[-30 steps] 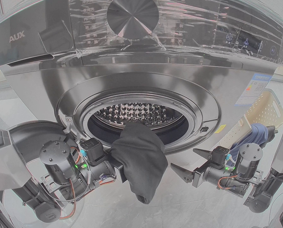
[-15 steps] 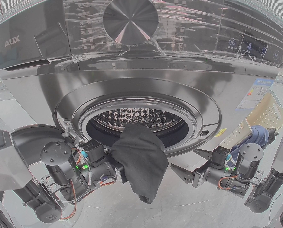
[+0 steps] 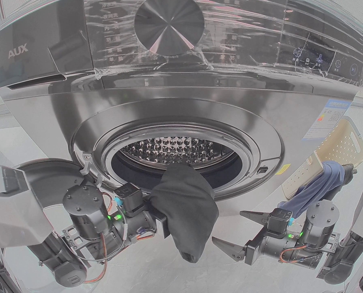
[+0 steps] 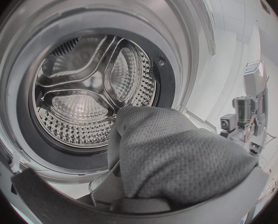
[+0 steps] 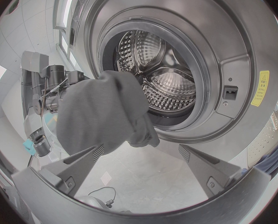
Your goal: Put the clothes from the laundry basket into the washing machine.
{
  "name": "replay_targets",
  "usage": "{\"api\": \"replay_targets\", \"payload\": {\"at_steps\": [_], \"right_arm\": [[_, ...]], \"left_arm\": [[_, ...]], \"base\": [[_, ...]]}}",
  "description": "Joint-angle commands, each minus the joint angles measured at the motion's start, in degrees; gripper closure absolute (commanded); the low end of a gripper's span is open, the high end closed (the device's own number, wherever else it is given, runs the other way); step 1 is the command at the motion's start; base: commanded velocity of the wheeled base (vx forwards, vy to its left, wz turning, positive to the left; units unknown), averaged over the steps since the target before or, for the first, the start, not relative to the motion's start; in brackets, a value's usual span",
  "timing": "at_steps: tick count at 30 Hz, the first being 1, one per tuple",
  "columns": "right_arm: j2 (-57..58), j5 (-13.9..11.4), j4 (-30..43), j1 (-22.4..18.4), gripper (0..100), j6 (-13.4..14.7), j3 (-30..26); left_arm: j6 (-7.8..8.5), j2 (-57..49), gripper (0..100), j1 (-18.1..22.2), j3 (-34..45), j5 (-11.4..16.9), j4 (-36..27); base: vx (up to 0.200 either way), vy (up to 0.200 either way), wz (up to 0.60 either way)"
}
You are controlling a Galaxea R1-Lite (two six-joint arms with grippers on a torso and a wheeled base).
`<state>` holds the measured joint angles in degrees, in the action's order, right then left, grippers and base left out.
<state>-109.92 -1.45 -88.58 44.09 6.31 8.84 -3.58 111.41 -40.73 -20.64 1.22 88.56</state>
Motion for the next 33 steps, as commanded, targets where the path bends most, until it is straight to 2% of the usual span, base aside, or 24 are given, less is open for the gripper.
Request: {"api": "replay_targets", "payload": {"at_steps": [1, 8, 9, 11, 19, 22, 27, 33], "right_arm": [[0.9, 0.0, 0.0, 0.9, 0, -0.2, -1.3], [1.6, 0.0, 0.0, 1.7, 0, -0.1, -1.5], [1.6, 0.0, 0.0, 1.7, 0, -0.1, -1.5], [1.7, 0.0, 0.0, 2.0, 0, 0.1, -1.6], [1.6, 0.0, 0.0, 2.0, 0, 0.2, -1.6], [1.5, 0.0, 0.0, 2.0, 0, 0.4, -1.5], [1.2, 0.0, 0.0, 2.0, 0, 0.5, -1.2], [1.2, -0.1, 0.0, 1.9, 0, 0.5, -1.4]], "left_arm": [[1.56, 8.7, 100, -0.3, -6.7, -2.5, 0.0], [0.77, 17.1, 100, 1.0, -20.7, -3.6, -0.1], [0.77, 17.1, 100, 1.0, -20.7, -3.6, -0.1], [0.95, 19.6, 100, 2.7, -27.4, -4.5, -0.5], [1.21, 24.7, 100, 6.0, -36.3, -4.2, -2.7], [1.12, 27.3, 100, 7.0, -43.2, -4.5, -4.7], [0.77, 28.7, 100, 7.8, -52.4, -4.4, -13.9], [0.60, 31.9, 100, 9.8, -63.4, -4.4, -21.7]], "base": [[0.000, 0.000, 0.00], [0.000, 0.000, 0.00], [0.000, 0.000, 0.00], [0.000, 0.000, 0.00], [0.000, 0.000, 0.00], [0.000, 0.000, 0.00], [0.000, 0.000, 0.00], [0.000, 0.000, 0.00]]}}
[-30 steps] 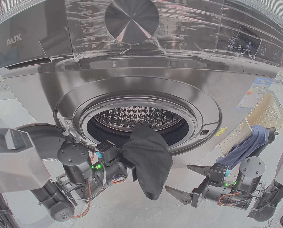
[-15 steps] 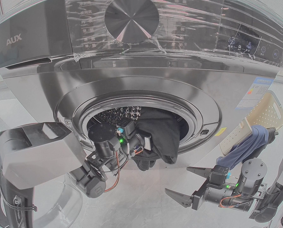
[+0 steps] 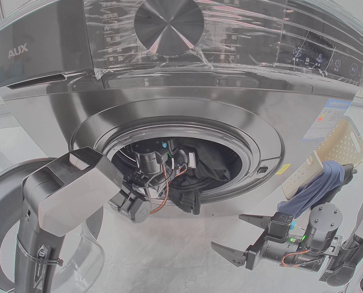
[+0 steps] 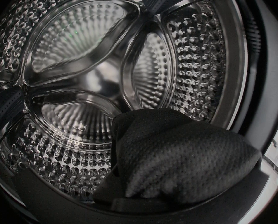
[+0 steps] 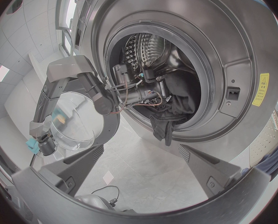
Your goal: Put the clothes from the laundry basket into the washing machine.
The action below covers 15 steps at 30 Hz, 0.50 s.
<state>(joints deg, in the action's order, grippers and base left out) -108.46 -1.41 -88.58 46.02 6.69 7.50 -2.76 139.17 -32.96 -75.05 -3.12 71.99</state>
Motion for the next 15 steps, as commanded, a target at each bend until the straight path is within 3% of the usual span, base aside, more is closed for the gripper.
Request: {"api": "replay_targets", "payload": {"at_steps": [1, 10, 11, 15], "right_arm": [[-0.3, -0.2, 0.0, -0.1, 0, 0.1, 0.0], [-0.3, -0.1, 0.0, -0.1, 0, 0.1, 0.1], [-0.3, -0.1, 0.0, -0.1, 0, 0.1, 0.1], [-0.3, 0.0, 0.0, -0.1, 0, 0.1, 0.1]], "left_arm": [[-0.32, 4.4, 100, 2.3, -10.0, 0.0, -5.9], [-1.46, 4.4, 100, 3.0, -15.1, -0.6, -9.2], [-1.64, 4.4, 0, 2.9, -14.9, -0.6, -9.2], [-3.40, 3.4, 0, 2.4, -14.1, -1.1, -9.4]], "base": [[0.000, 0.000, 0.00], [0.000, 0.000, 0.00], [0.000, 0.000, 0.00], [0.000, 0.000, 0.00]]}}
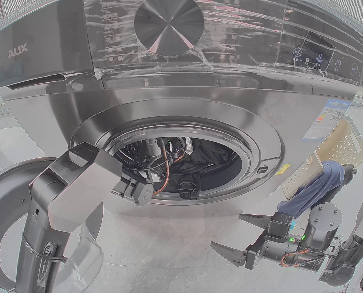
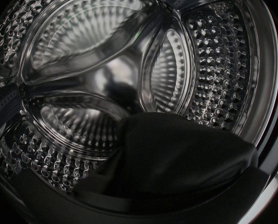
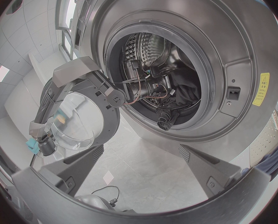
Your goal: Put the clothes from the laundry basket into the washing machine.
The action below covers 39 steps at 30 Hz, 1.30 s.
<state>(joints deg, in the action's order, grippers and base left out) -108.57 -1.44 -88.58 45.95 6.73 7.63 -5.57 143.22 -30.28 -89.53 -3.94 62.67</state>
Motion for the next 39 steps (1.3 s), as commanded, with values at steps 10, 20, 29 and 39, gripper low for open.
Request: {"api": "replay_targets", "payload": {"at_steps": [10, 20, 29, 39], "right_arm": [[-0.1, -0.1, 0.0, 0.0, 0, 0.0, 0.1], [-0.1, -0.1, 0.0, 0.0, 0, 0.0, 0.1], [-0.1, -0.1, 0.0, 0.0, 0, 0.0, 0.2], [-0.2, -0.1, 0.0, -0.1, 0, 0.0, 0.2]], "left_arm": [[-1.99, -7.6, 0, -2.4, 12.1, -0.5, -9.8], [-1.20, -3.9, 0, -2.8, 9.5, 1.7, -13.7], [-1.37, -2.8, 100, -2.3, 5.4, -0.1, -13.7], [-3.04, 2.0, 100, -1.0, -7.2, -7.8, -10.8]], "base": [[0.000, 0.000, 0.00], [0.000, 0.000, 0.00], [0.000, 0.000, 0.00], [0.000, 0.000, 0.00]]}}
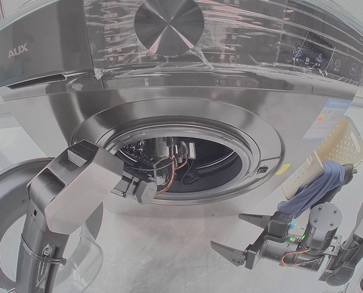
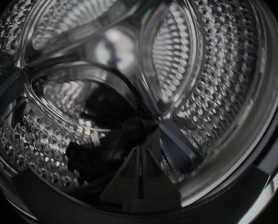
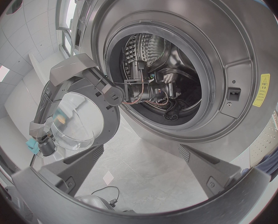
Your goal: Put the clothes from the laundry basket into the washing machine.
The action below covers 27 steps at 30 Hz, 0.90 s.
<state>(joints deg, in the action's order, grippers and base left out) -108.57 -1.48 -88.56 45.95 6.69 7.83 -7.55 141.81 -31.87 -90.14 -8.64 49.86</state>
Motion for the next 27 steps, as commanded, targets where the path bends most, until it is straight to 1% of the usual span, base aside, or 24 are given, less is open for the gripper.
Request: {"api": "replay_targets", "payload": {"at_steps": [1, 4, 10, 11, 15, 16, 18, 20, 24, 26, 27], "right_arm": [[-0.2, 0.0, 0.0, -0.1, 0, 0.1, 0.0], [-0.2, 0.0, 0.0, -0.1, 0, 0.1, 0.0], [-0.2, 0.0, 0.0, 0.0, 0, 0.1, -0.1], [-0.2, -0.1, 0.0, 0.0, 0, 0.1, 0.0], [-0.2, -0.1, 0.0, -0.1, 0, 0.1, 0.0], [-0.2, -0.1, 0.0, -0.1, 0, 0.1, 0.0], [-0.3, -0.1, 0.0, 0.0, 0, 0.1, -0.1], [-0.9, 0.0, 0.0, 0.0, 0, 0.2, -0.1], [-0.9, 0.0, 0.0, 0.0, 0, 0.2, -0.1], [-0.9, 0.0, 0.0, 0.1, 0, 0.1, 0.0], [-0.9, 0.0, 0.0, 0.0, 0, 0.1, 0.0]], "left_arm": [[-1.24, 3.8, 100, 0.7, -7.9, -3.2, 2.5], [-1.42, 3.9, 100, 0.9, -9.3, -3.2, 3.1], [-1.33, 3.8, 100, 0.9, -8.5, -3.2, 3.2], [-1.33, 3.6, 0, 0.9, -7.6, -3.3, 3.0], [-1.16, 1.8, 0, 0.5, -2.9, -3.0, 0.9], [-1.16, 1.8, 0, 0.5, -2.9, -3.0, 0.9], [-1.07, 1.6, 0, 0.3, -0.9, -1.7, -1.1], [-0.89, 2.0, 0, 0.2, -0.4, -0.8, -2.1], [-0.72, 2.5, 0, 0.3, -0.2, -0.6, -2.7], [-0.36, 3.2, 0, 0.4, -0.2, -0.1, -3.5], [0.08, 3.4, 0, 0.6, -0.3, 0.4, -4.0]], "base": [[0.000, 0.000, 0.00], [0.000, 0.000, 0.00], [0.000, 0.000, 0.00], [0.000, 0.000, 0.00], [0.000, 0.000, 0.00], [0.000, 0.000, 0.00], [0.000, 0.000, 0.00], [0.000, 0.000, 0.00], [0.000, 0.000, 0.00], [0.000, 0.000, 0.00], [0.000, 0.000, 0.00]]}}
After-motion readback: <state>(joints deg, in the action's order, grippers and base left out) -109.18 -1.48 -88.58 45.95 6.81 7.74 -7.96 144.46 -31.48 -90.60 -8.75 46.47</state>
